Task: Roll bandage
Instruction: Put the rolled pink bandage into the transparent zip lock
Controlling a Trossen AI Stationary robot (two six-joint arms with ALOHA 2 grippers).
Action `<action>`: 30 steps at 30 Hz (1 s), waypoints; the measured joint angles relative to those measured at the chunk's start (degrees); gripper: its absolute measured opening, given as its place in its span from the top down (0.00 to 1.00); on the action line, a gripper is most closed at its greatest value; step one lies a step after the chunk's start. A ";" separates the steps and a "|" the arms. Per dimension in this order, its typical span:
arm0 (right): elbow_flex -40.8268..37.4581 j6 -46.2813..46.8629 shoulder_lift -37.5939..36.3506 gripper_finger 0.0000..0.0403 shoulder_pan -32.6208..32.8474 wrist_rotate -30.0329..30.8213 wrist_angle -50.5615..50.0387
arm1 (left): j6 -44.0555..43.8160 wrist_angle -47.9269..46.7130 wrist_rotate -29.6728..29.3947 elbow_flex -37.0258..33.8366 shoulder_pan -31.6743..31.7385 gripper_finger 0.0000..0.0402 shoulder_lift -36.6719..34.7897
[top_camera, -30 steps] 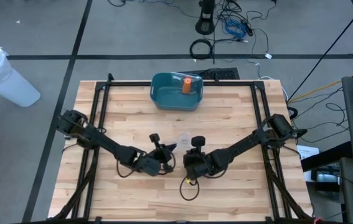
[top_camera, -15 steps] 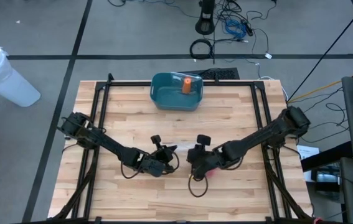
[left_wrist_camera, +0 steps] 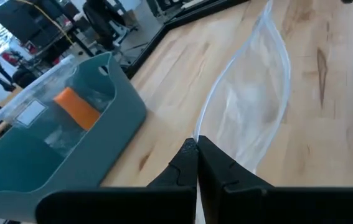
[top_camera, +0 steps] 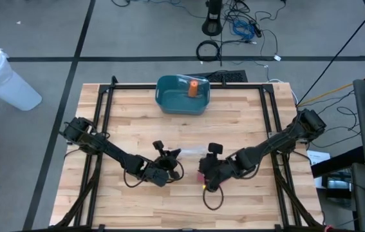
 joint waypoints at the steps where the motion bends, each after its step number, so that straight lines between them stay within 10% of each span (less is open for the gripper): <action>1: 0.00 -1.16 0.14 0.62 0.68 1.76 -1.42 | 0.31 0.05 -0.12 0.00 -0.03 1.00 0.00; 11: 0.11 -8.03 6.14 0.70 1.47 11.45 9.96 | 9.68 7.44 1.84 0.17 0.10 1.00 5.12; 22: 0.11 -3.77 15.68 0.98 -5.51 11.21 8.26 | 4.34 6.00 7.06 2.62 0.47 1.00 5.75; 30: 0.11 -1.83 15.74 1.00 -5.71 3.97 6.56 | -0.68 1.43 6.25 2.62 1.68 1.00 5.75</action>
